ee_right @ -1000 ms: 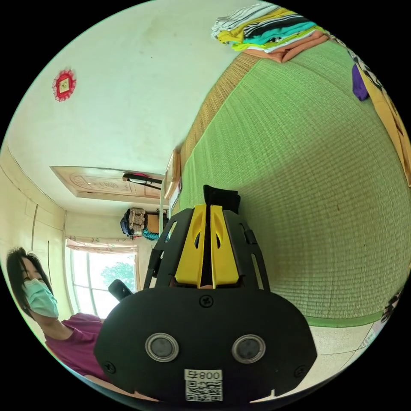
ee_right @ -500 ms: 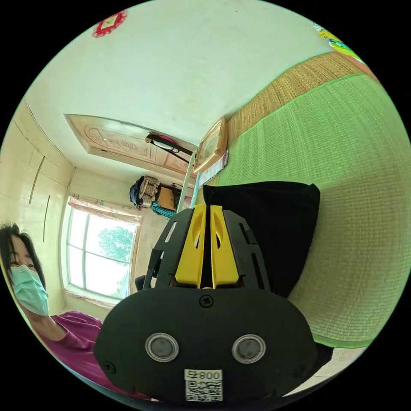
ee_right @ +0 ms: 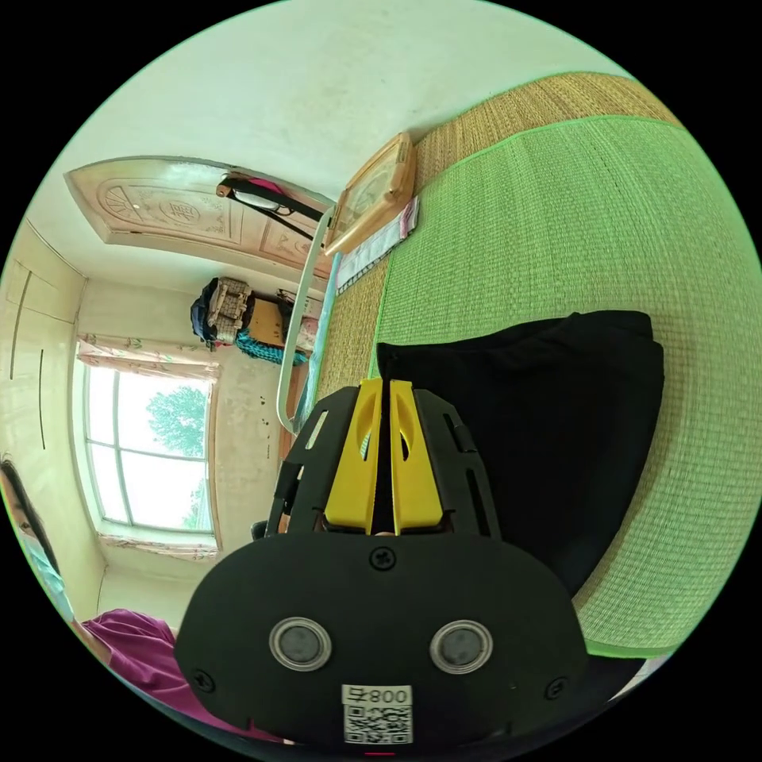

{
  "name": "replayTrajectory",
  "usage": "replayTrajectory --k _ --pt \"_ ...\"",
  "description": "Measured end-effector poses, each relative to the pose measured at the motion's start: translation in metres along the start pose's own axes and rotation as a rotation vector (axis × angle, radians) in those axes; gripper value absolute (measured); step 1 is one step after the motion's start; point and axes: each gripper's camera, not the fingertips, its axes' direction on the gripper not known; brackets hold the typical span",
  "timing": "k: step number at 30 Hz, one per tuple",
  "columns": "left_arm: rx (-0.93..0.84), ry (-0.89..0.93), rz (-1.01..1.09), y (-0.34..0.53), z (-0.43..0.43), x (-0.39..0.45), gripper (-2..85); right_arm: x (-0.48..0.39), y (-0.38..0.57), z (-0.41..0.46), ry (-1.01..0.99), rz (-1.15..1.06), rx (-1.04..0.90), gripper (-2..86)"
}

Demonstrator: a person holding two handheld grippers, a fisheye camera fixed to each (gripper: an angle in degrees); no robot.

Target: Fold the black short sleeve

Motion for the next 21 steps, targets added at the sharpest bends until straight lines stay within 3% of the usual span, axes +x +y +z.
replayTrajectory --k 21 --pt "0.041 0.097 -0.214 -0.027 -0.072 -0.025 0.7 -0.003 -0.034 0.16 0.139 -0.003 -0.153 2.4"
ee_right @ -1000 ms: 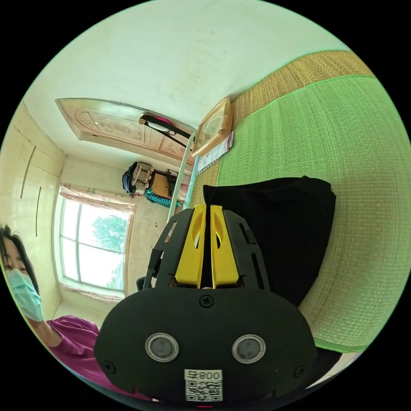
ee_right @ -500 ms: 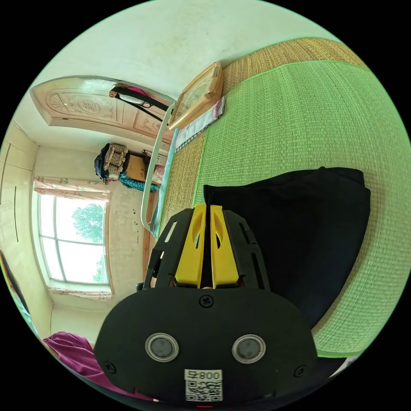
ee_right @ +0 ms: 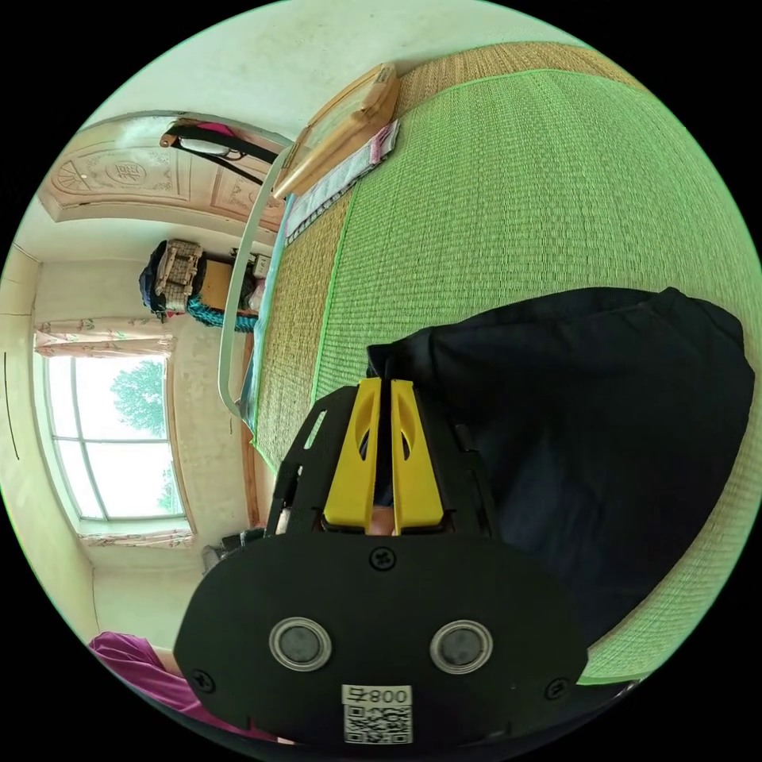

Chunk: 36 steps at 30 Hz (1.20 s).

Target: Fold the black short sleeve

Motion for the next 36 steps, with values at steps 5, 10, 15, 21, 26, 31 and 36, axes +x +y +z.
replayTrajectory --k 5,10,15,21,26,31,36 --pt "0.025 -0.063 0.042 0.019 -0.019 0.025 0.3 -0.005 -0.001 0.01 -0.013 -0.017 -0.008 3.4" --pt "0.033 -0.141 0.184 0.037 -0.021 0.069 0.1 -0.02 0.006 0.012 -0.013 -0.068 0.009 5.1" --pt "-0.036 -0.26 0.303 0.029 0.022 0.094 0.0 -0.031 0.011 0.02 0.017 -0.088 -0.004 6.4" --pt "-0.071 -0.397 0.291 0.029 0.06 0.085 0.1 -0.045 0.023 0.013 0.029 -0.121 0.022 7.7" --pt "-0.055 -0.41 0.291 0.046 0.069 0.085 0.1 -0.058 0.056 -0.011 0.083 -0.205 0.036 8.3" --pt "-0.079 -0.45 0.319 0.05 0.087 0.077 0.0 -0.058 0.129 -0.043 0.231 -0.277 0.018 8.4" --pt "-0.092 -0.489 0.344 0.057 0.103 0.074 0.0 -0.05 0.233 -0.06 0.416 -0.285 -0.031 8.6"
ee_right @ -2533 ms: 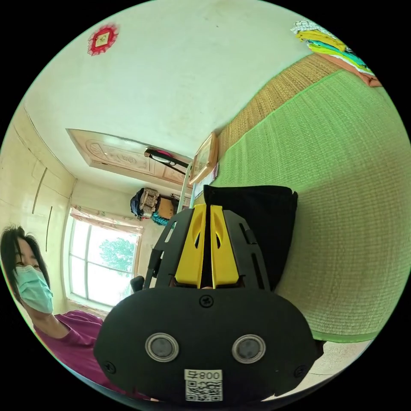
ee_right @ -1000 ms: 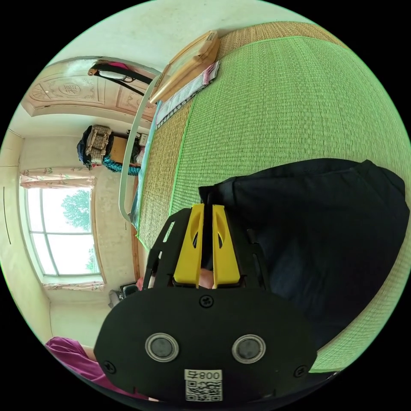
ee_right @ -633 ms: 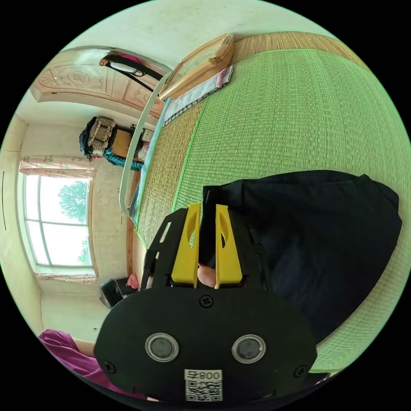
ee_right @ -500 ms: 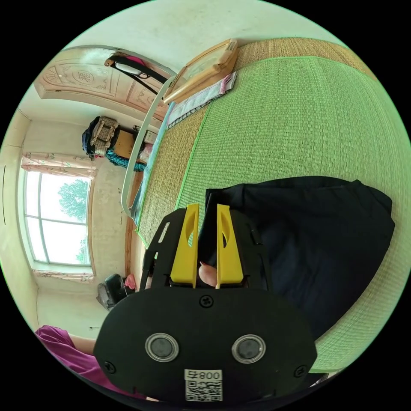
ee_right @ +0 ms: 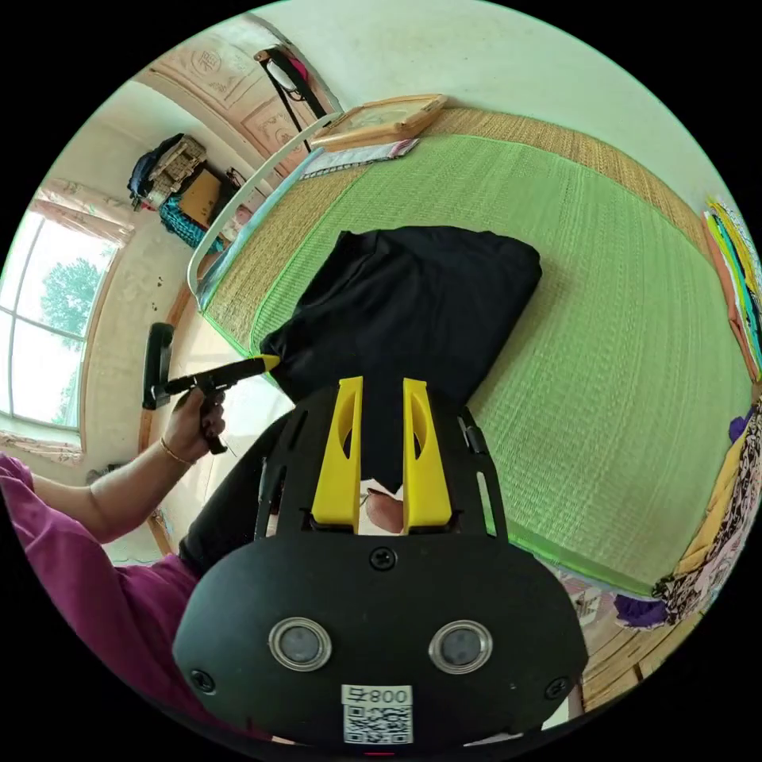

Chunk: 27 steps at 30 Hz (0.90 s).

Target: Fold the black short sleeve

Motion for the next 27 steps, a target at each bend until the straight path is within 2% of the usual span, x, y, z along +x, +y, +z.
replayTrajectory --k 6,14,18,27 --pt "-0.012 -0.023 0.012 0.007 0.018 0.003 0.1 -0.041 0.068 0.026 0.173 -0.087 -0.076 9.3" --pt "-0.043 -0.059 0.023 0.012 0.043 0.002 0.1 -0.065 0.079 0.051 0.319 -0.133 -0.073 6.9" --pt "-0.052 -0.079 0.029 0.015 0.052 0.003 0.1 -0.067 0.088 0.042 0.32 -0.154 -0.05 2.2" --pt "-0.037 -0.05 0.0 0.031 0.075 -0.017 0.0 -0.043 0.109 0.034 0.256 -0.157 -0.103 0.0"
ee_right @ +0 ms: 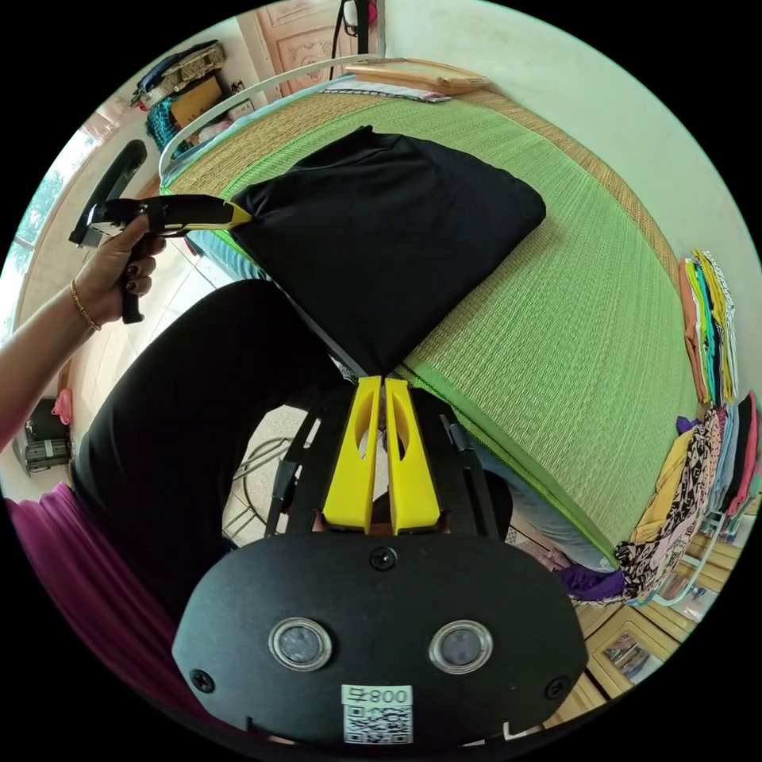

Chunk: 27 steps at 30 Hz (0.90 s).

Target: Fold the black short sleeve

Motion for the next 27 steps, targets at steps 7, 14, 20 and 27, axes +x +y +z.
replayTrajectory --k 7,14,20,27 --pt "0.073 0.0 0.01 0.008 -0.014 0.001 0.0 0.033 0.024 -0.013 -0.11 0.066 -0.008 -0.3" --pt "0.054 -0.007 0.172 -0.08 0.037 0.038 0.0 0.082 0.031 -0.03 -0.332 0.163 0.11 0.0" --pt "-0.014 -0.171 0.146 -0.145 0.097 0.017 0.0 0.106 0.029 0.006 -0.372 0.212 0.051 -0.2" --pt "-0.001 -0.148 0.167 -0.141 0.111 0.007 0.1 0.141 0.051 0.014 -0.499 0.236 0.091 -0.4"
